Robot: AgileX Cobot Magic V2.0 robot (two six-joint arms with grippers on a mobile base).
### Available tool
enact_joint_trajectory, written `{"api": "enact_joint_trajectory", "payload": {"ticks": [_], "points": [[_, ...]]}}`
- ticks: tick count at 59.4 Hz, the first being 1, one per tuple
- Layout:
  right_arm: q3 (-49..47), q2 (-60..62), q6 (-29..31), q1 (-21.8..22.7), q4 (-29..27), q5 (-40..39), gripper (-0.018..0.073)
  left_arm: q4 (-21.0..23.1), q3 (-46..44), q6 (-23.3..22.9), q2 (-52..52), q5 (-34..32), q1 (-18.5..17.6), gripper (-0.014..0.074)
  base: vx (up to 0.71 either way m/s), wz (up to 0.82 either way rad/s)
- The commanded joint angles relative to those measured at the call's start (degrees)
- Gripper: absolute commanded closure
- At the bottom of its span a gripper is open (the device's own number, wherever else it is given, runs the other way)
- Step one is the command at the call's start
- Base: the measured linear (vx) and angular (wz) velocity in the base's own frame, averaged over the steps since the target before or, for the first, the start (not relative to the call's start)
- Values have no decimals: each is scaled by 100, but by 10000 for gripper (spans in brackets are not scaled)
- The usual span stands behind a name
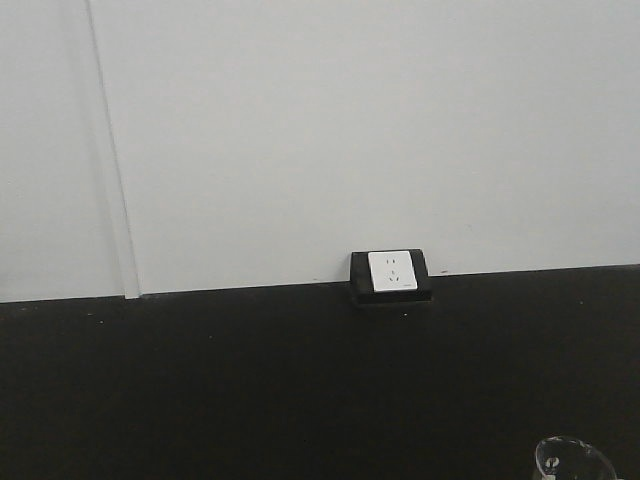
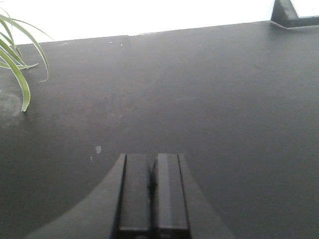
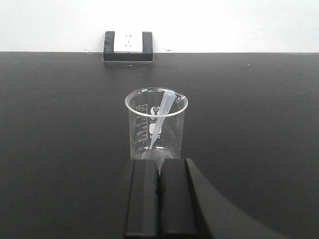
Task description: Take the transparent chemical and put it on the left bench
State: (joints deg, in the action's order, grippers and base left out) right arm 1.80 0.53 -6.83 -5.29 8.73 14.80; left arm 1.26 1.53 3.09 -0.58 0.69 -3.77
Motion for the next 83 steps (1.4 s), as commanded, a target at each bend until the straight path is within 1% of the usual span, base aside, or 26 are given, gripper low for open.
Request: {"api": "enact_joint_trajectory", "payload": {"ticks": [1, 53, 57, 61, 66, 70, 73, 83], "points": [[28, 68, 38, 29, 20, -502, 566, 4, 93, -45, -110, -449, -10, 600, 0, 0], [28, 68, 38, 29, 20, -569, 566, 4, 93, -45, -110, -449, -10, 600, 0, 0], [28, 68, 21, 29, 8, -737, 566, 4, 93, -45, -110, -449, -10, 600, 0, 0], [28, 68, -90, 29, -24, -1113, 566, 4, 93, -45, -110, -449, -10, 600, 0, 0], [28, 68, -96, 29, -35, -1931, 566, 4, 93, -45, -110, -449, -10, 600, 0, 0], [-8, 68, -108, 29, -130, -2329, 564, 4, 93, -45, -110, -449, -10, 600, 0, 0], [-125, 21, -100, 29, -143, -2318, 563, 4, 93, -45, -110, -449, -10, 600, 0, 0], [-757, -557, 115, 29, 8, -1842, 560, 4, 93, -45, -110, -449, -10, 600, 0, 0]]}}
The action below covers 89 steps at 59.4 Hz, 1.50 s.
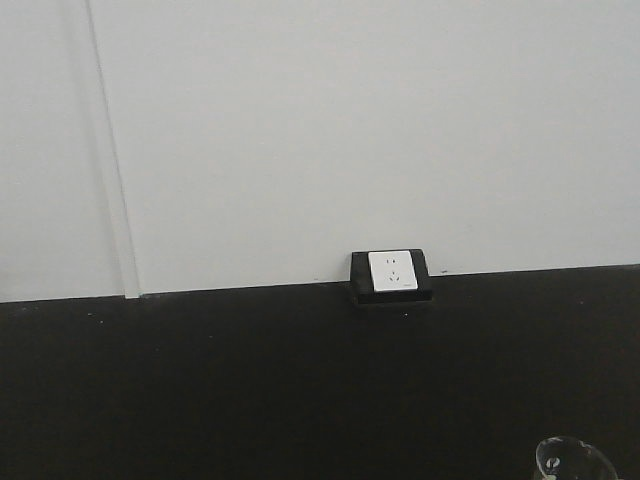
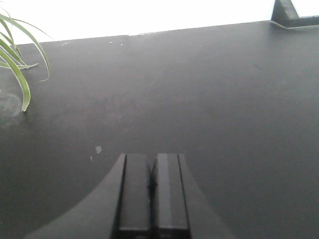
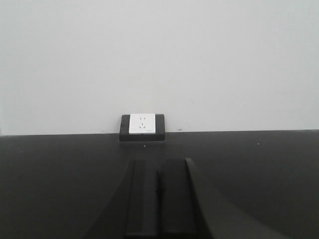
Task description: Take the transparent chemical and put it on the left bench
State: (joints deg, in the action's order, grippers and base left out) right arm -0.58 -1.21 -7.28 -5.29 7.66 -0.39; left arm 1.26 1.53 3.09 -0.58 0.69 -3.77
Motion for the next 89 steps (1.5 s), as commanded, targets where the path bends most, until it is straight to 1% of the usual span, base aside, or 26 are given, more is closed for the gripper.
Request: {"api": "enact_joint_trajectory", "payload": {"ticks": [1, 10, 22, 31, 37, 43, 47, 53, 57, 60, 67, 70, 79, 82, 86, 89], "points": [[-585, -460, 179, 29, 140, -326, 560, 4, 93, -45, -110, -449, -10, 600, 0, 0], [-1057, -1355, 296, 29, 173, -373, 559, 4, 93, -45, -110, -449, -10, 600, 0, 0], [-1076, -2470, 296, 29, 173, -928, 554, 4, 93, -45, -110, -449, -10, 600, 0, 0], [-1076, -3251, 296, 29, 166, -1101, 550, 4, 93, -45, -110, -449, -10, 600, 0, 0], [-1076, -3625, 205, 29, 56, -1460, 547, 4, 93, -45, -110, -449, -10, 600, 0, 0], [-1076, -3920, 186, 29, -234, -1804, 546, 4, 93, -45, -110, -449, -10, 600, 0, 0], [-1076, -4094, 186, 29, -364, -1886, 544, 4, 93, -45, -110, -449, -10, 600, 0, 0], [-1076, -4247, 186, 29, -390, -1954, 535, 4, 93, -45, -110, -449, -10, 600, 0, 0], [-1076, -4317, 186, 29, -401, -2030, 517, 4, 93, -45, -110, -449, -10, 600, 0, 0], [-1076, -4361, 186, 29, -515, -2034, 501, 4, 93, -45, -110, -449, -10, 600, 0, 0], [-1076, -4492, 186, 29, -838, -2084, 433, 4, 93, -45, -110, -449, -10, 600, 0, 0], [-1076, -4554, 186, 29, -934, -2084, 391, 4, 93, -45, -110, -449, -10, 600, 0, 0], [-1076, -4714, 186, 29, -947, -2097, 228, 4, 93, -45, -110, -449, -10, 600, 0, 0], [-1076, -4773, 186, 29, -947, -2097, 153, 4, 93, -45, -110, -449, -10, 600, 0, 0], [-1076, -4852, 186, 29, -947, -2123, 79, 4, 93, -45, -110, -449, -10, 600, 0, 0], [-1076, -4899, 203, 29, -939, -2192, 41, 4, 93, -45, -110, -449, -10, 600, 0, 0]]}}
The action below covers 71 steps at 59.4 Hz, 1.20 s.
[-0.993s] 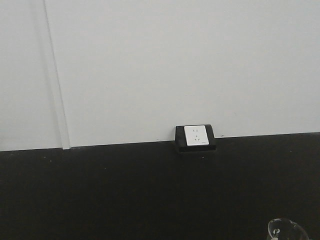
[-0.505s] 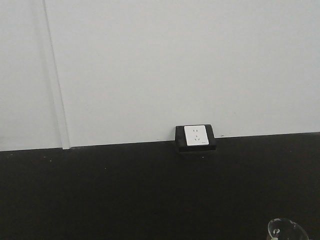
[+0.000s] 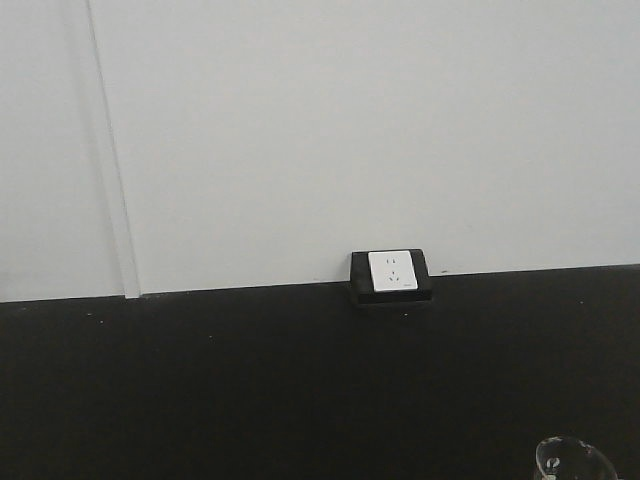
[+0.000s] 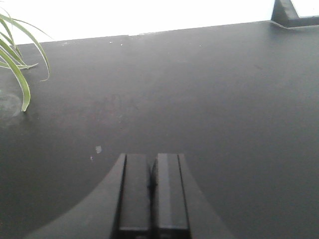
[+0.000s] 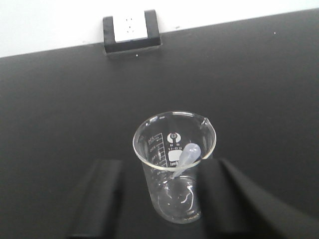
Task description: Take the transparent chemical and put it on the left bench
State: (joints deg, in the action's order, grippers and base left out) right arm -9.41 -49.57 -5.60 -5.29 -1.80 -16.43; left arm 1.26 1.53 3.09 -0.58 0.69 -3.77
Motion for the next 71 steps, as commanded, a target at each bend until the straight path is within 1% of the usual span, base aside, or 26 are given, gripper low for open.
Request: {"api": "enact_joint_trajectory", "payload": {"ticks": [1, 5, 11, 15, 17, 22, 24, 30, 38, 41, 47, 54, 63, 71], "points": [[-193, -79, 56, 29, 5, -622, 30, 4, 93, -45, -110, -449, -10, 600, 0, 0], [-193, -177, 251, 29, 17, -789, -3, 4, 93, -45, -110, -449, -10, 600, 0, 0], [-193, -425, 876, 29, -64, -1208, -6, 4, 93, -45, -110, -449, -10, 600, 0, 0], [-193, -638, 1188, 29, -350, -1462, -6, 4, 93, -45, -110, -449, -10, 600, 0, 0], [-193, -763, 1265, 29, -596, -1594, -6, 4, 93, -45, -110, -449, -10, 600, 0, 0], [-193, -1033, 1304, 29, -1124, -1918, -6, 4, 93, -45, -110, -449, -10, 600, 0, 0], [-193, -1160, 1304, 29, -1180, -2080, -6, 4, 93, -45, -110, -449, -10, 600, 0, 0], [-205, -1482, 1304, 29, -1098, -2481, -6, 4, 93, -45, -110, -449, -10, 600, 0, 0], [-211, -1846, 1108, 29, -938, -2624, -6, 4, 93, -45, -110, -449, -10, 600, 0, 0], [-211, -1985, 1011, 29, -828, -2624, -6, 4, 93, -45, -110, -449, -10, 600, 0, 0], [-211, -2266, 1011, 29, -566, -2724, -6, 4, 93, -45, -110, -449, -10, 600, 0, 0], [-211, -2510, 1006, 29, -316, -3042, -1, 4, 93, -45, -110, -449, -10, 600, 0, 0], [-211, -2667, 1006, 29, -234, -3257, 48, 4, 93, -45, -110, -449, -10, 600, 0, 0], [-205, -2689, 1047, 29, -234, -3349, 125, 4, 93, -45, -110, -449, -10, 600, 0, 0]]}}
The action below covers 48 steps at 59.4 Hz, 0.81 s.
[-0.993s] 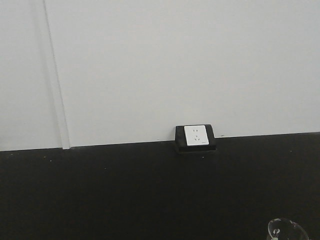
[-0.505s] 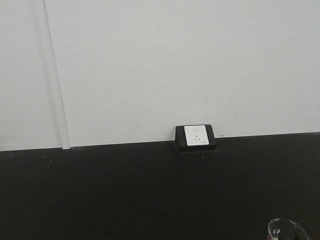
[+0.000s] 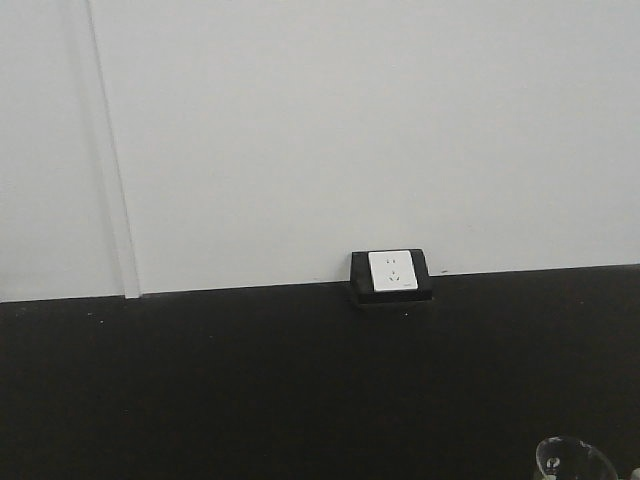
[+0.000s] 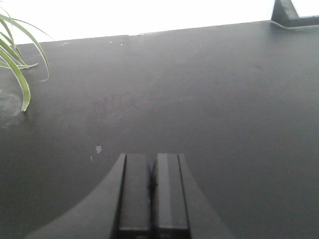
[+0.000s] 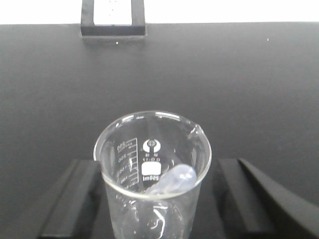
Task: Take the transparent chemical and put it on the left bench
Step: 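Lift the dropper pipette up out of the beaker with the right gripper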
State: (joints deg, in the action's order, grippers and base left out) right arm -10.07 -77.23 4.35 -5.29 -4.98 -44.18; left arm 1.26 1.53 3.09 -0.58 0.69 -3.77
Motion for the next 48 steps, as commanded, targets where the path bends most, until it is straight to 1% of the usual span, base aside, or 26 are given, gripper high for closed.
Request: {"api": "enact_joint_trajectory", "payload": {"ticks": [1, 18, 30, 42, 48], "points": [[-139, 77, 51, 29, 83, -587, 137, 4, 93, -45, -110, -449, -10, 600, 0, 0], [-139, 77, 51, 29, 95, -600, 269, 4, 93, -45, -110, -449, -10, 600, 0, 0], [-139, 77, 51, 29, 413, -589, 345, 4, 93, -45, -110, -449, -10, 600, 0, 0], [-139, 77, 51, 29, 430, -602, 426, 4, 93, -45, -110, -449, -10, 600, 0, 0], [-139, 120, 51, 29, 430, -742, 468, 4, 93, -45, -110, -449, -10, 600, 0, 0]]}}
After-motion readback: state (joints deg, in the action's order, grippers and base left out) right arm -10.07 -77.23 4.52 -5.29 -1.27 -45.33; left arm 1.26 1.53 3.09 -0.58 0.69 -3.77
